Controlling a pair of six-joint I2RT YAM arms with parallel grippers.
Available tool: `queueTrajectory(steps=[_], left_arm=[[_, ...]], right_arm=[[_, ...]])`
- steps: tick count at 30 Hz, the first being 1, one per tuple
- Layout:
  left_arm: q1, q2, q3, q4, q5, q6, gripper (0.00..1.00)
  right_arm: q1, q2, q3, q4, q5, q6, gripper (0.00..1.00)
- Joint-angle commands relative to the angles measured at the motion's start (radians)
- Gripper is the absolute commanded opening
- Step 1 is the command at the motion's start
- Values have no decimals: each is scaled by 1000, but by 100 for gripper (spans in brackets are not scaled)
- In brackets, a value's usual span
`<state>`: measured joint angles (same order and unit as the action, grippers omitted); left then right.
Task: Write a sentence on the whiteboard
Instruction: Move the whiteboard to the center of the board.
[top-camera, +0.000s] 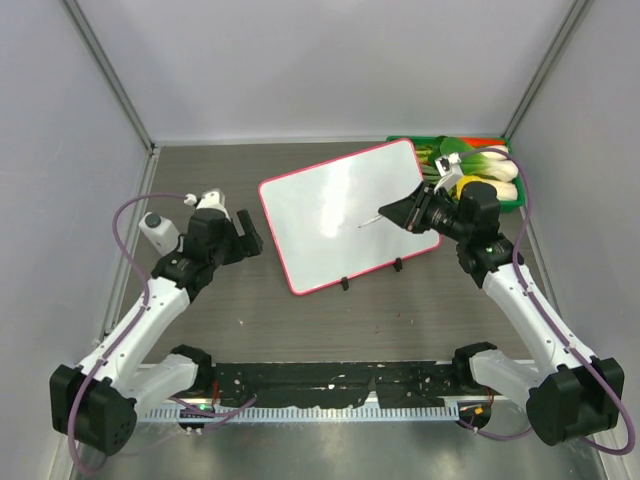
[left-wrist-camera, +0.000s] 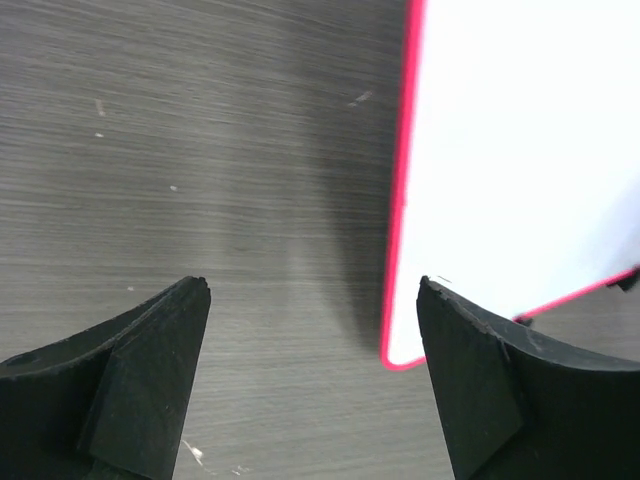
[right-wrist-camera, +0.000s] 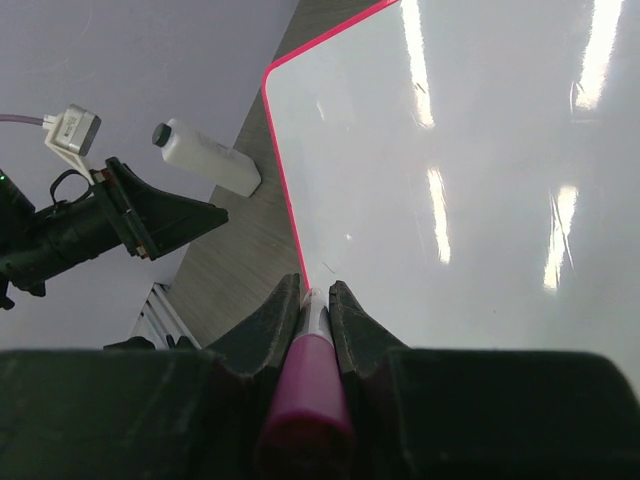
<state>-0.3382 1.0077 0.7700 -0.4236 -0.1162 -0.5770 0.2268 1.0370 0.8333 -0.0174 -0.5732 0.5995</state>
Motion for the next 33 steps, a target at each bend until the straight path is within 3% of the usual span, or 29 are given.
queueTrajectory(steps=[1,8,18,26,33], left_arm=[[-111,-21,67,-70,-111,-46,89],[-320,84,144,-87,-218,-99,89],[-588,337,268,-44,-298,-176,89],[-755,569,386,-41,-361,-285,89],[-826,761,535,-76,-369,-322,90]], right_arm=[[-4,-41,1,-12,24,-27,2],[-10,-58,-14,-56,64,-55,1],[-33,-74,-20,-188,234,-118,1],[-61,-107,-22,-245,332,-152,1],[-64,-121,-5,-306,426,-187,1]])
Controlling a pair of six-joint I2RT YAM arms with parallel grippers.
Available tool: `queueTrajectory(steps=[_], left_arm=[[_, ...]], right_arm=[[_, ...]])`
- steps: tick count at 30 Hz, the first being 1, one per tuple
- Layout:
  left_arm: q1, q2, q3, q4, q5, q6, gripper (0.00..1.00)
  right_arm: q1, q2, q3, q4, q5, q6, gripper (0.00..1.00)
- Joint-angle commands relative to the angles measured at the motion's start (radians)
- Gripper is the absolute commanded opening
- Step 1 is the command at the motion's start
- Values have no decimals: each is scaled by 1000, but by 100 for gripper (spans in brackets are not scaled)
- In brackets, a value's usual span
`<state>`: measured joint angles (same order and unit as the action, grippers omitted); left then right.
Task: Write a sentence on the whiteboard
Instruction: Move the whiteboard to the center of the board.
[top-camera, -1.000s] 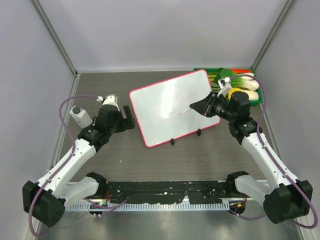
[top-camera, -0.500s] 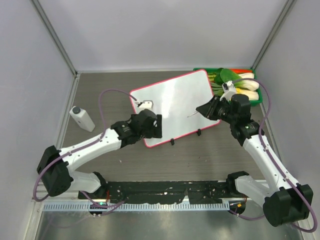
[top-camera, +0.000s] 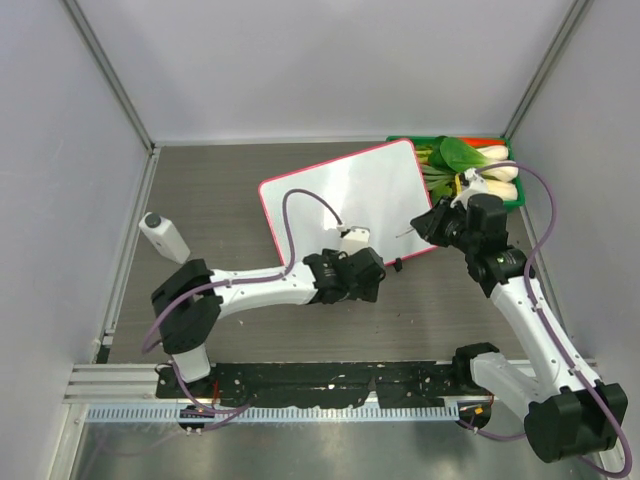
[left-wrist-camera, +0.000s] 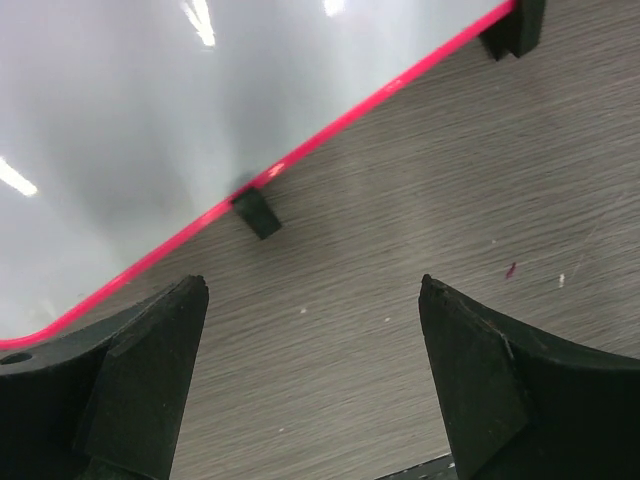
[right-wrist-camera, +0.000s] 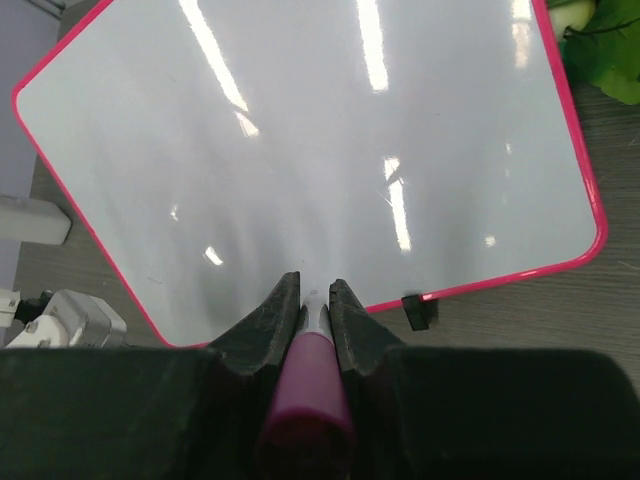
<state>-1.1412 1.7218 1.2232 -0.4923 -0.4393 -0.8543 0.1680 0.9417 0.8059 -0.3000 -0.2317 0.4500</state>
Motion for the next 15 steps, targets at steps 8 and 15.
queueTrajectory(steps=[8,15], left_arm=[[-49,162,142,40,-16,-65,87],[-51,272,245,-69,-59,-83,81]], right_arm=[[-5,-38,27,-24,100,-37,1],[-7,-58,29,-25,117,-43,1]])
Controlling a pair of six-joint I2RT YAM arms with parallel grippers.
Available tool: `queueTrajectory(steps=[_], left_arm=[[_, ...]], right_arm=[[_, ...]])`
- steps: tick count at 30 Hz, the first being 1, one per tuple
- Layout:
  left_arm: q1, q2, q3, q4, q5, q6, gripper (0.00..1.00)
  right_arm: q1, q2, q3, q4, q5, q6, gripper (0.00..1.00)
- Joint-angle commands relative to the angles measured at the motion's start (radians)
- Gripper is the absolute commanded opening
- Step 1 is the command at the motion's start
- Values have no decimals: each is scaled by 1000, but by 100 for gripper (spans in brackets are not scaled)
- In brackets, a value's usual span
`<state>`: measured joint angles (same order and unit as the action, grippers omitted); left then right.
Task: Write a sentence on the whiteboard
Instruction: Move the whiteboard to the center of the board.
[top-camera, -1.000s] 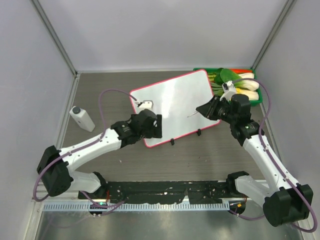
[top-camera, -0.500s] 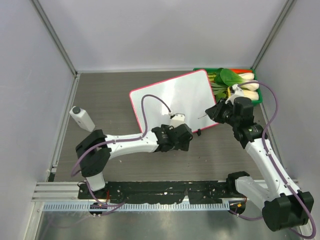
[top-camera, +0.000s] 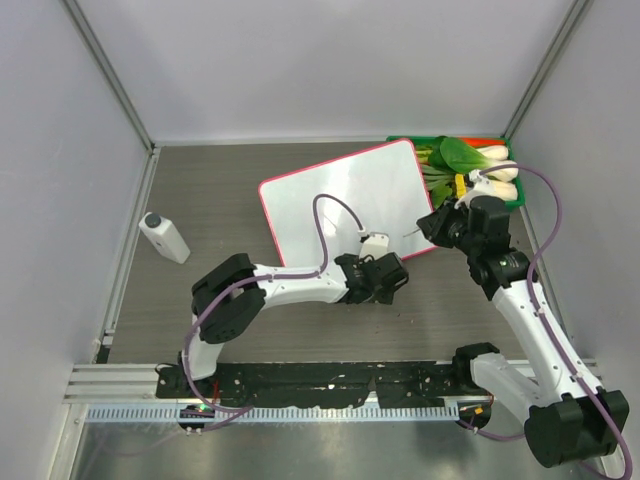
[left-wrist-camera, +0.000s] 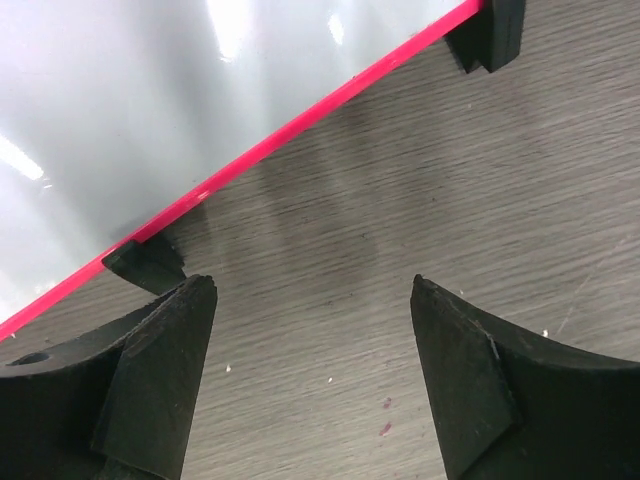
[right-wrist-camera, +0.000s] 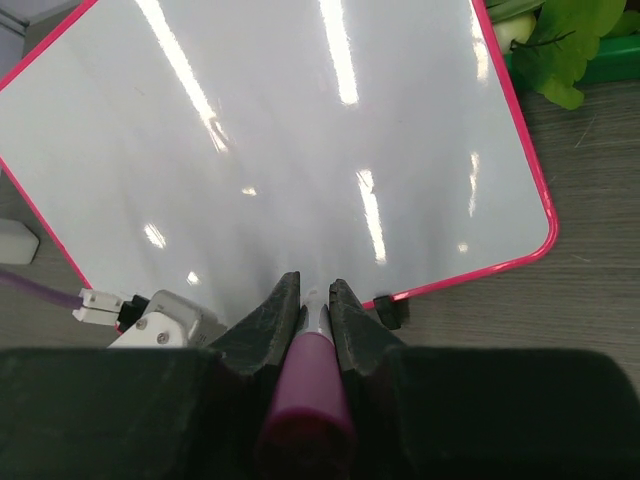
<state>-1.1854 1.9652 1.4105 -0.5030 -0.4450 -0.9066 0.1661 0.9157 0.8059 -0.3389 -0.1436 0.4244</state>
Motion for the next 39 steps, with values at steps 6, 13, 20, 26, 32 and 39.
queueTrajectory(steps=[6,13,20,26,32,39], left_arm=[[-13,8,-4,-53,-37,-74,79],[-31,-23,-73,-94,-67,-118,77],[19,20,-81,-147,-126,-133,77],[72,24,-87,-108,-147,-88,66],[96,44,-70,-126,-169,-72,39],[98,31,-110,-138,-170,-80,0]], right_arm=[[-5,-32,22,12,30,-19,1],[-5,-21,19,28,13,-16,1],[-5,-21,15,34,-7,-12,1],[-5,-18,15,37,-20,-10,1],[-4,-12,12,38,-25,-9,1],[-5,-3,10,54,-51,-4,1]])
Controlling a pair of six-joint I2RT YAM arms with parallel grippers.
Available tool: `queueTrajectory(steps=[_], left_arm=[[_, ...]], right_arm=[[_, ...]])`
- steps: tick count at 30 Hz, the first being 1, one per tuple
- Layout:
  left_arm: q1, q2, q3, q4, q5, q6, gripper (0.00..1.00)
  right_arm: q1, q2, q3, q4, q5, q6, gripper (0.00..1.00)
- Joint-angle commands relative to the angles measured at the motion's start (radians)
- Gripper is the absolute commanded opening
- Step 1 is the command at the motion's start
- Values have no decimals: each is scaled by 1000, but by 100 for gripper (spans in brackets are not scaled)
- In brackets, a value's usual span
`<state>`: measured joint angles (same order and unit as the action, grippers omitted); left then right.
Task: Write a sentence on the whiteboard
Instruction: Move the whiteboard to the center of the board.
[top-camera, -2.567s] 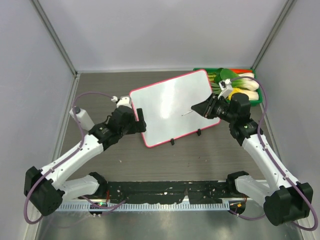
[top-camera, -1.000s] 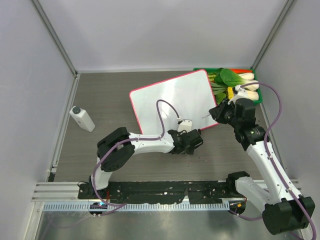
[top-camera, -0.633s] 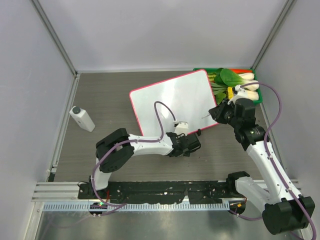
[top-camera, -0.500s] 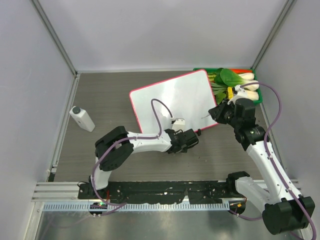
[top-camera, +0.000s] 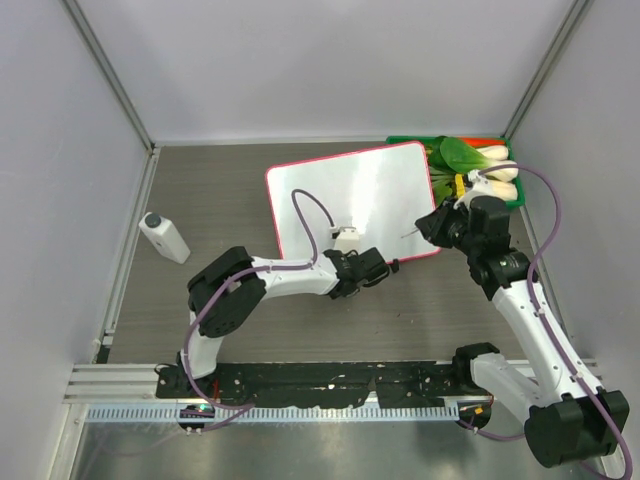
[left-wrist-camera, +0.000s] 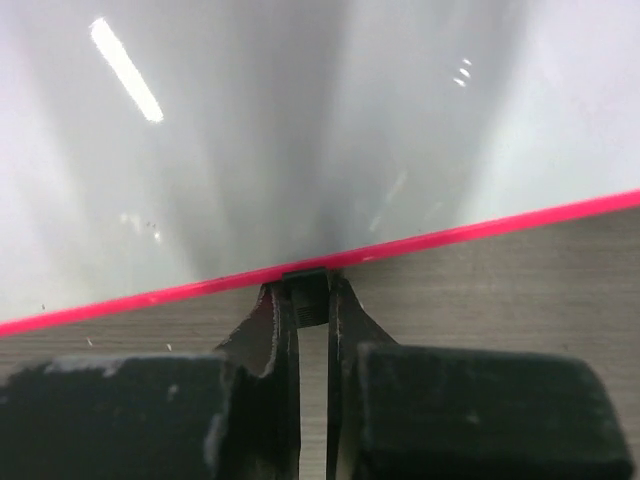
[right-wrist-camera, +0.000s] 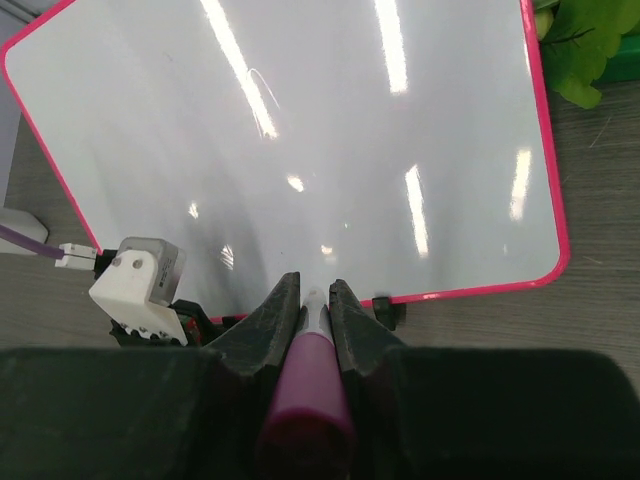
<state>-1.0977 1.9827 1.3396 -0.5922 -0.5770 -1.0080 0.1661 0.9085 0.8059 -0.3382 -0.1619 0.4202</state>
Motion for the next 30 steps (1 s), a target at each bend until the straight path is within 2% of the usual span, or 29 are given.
queueTrajectory(steps=[1,10,30], left_arm=[[9,5,-49,-49,-41,17,0],[-7,-116,-193,-23,-14,-20,0],[-274,-216,-232,-169,101,-185,0]], right_arm=[[-5,4,7,59,-40,3,1],[-5,27,18,105,-114,34,1],[-5,-5,-7,248,-254,127,1]])
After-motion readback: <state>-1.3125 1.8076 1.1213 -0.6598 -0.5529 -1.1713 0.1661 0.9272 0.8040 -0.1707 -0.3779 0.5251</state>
